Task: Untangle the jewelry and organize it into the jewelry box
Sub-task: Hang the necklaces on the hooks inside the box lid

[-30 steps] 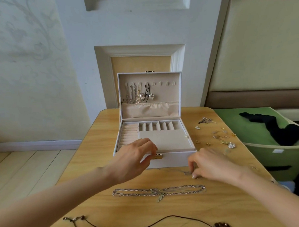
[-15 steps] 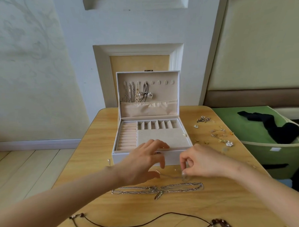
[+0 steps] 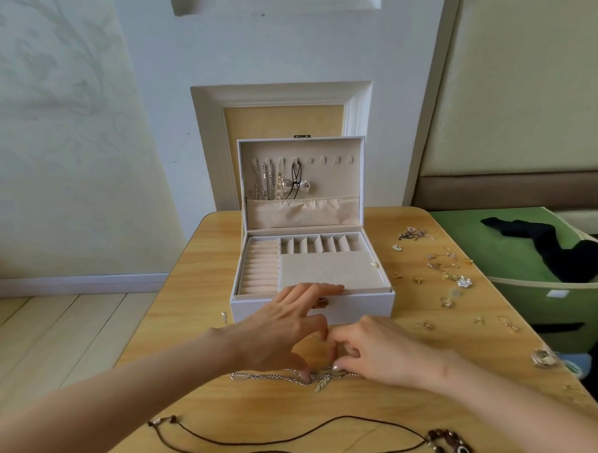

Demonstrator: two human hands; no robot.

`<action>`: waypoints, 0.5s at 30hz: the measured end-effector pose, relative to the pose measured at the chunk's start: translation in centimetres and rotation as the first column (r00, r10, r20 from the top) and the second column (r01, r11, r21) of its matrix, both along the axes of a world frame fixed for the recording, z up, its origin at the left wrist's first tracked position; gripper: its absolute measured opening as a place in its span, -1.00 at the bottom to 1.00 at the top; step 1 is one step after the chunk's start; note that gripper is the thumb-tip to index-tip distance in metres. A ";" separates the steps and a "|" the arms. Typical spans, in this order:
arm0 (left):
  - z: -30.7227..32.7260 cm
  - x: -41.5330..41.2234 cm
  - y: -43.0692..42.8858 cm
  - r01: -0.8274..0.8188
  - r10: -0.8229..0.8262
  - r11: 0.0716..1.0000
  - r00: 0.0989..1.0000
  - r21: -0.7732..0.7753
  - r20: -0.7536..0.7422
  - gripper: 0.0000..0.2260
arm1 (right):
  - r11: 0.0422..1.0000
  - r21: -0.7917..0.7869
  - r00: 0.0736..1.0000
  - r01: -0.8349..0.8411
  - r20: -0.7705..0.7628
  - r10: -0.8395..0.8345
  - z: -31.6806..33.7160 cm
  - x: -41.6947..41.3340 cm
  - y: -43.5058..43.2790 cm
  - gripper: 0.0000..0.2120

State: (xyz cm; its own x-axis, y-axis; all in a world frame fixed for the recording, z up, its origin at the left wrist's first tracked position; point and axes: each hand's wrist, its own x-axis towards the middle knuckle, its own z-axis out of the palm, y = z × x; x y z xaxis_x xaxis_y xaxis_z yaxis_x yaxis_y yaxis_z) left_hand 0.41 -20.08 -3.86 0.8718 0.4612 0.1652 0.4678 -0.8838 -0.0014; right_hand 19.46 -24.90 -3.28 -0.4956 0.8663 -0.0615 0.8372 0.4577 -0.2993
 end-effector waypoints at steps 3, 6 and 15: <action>0.1 -0.2 -0.1 0.009 -0.009 1.000 1.000 -0.002 0.022 -0.61 | 0.999 -0.046 0.999 -0.019 0.032 0.021 0.4 -0.2 0.4 -0.94; 0.1 -0.2 -0.5 0.045 -0.050 0.998 0.995 0.054 0.087 -0.76 | 0.995 -0.103 0.999 -0.016 -0.046 0.011 0.7 0.1 0.7 -0.96; 0.9 0.7 -0.2 -0.004 0.155 0.936 0.903 -0.352 0.401 -0.90 | 0.975 -0.222 0.805 -0.001 -0.579 -0.131 2.2 1.5 2.1 -0.82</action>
State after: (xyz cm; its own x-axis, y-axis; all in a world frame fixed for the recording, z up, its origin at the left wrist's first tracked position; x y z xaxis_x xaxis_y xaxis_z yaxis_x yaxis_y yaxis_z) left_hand 1.06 -20.31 -3.00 0.7143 0.6191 0.3265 0.4269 -0.7550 0.4977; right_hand 20.94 -22.80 -1.07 -0.4360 0.8987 0.0467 0.4957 0.2831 -0.8211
